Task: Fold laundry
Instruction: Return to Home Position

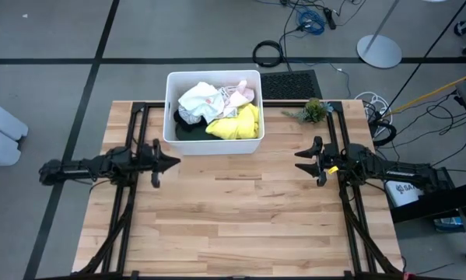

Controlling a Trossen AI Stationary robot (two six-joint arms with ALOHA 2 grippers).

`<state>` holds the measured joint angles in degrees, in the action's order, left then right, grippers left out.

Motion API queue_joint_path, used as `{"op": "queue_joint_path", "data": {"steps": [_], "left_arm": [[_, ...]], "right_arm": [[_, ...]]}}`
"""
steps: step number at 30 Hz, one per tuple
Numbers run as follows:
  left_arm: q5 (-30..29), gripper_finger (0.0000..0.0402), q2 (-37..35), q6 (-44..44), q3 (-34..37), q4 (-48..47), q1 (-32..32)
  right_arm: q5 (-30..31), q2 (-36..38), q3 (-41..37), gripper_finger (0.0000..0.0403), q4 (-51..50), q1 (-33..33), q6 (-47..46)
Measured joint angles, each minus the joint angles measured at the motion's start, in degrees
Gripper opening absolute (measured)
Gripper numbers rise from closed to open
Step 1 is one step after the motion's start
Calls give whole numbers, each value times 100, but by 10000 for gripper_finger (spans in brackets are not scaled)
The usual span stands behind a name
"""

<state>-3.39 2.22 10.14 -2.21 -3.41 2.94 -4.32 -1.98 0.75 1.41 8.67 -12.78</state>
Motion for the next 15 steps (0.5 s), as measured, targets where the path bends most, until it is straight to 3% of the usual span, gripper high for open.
{"op": "queue_joint_path", "data": {"steps": [4,15], "left_arm": [[377,5,0,106,2,-52,157],[227,12,39,-453,2,-43,188]], "right_arm": [[0,0,0,201,2,0,0],[0,0,2,201,4,0,-2]]}}
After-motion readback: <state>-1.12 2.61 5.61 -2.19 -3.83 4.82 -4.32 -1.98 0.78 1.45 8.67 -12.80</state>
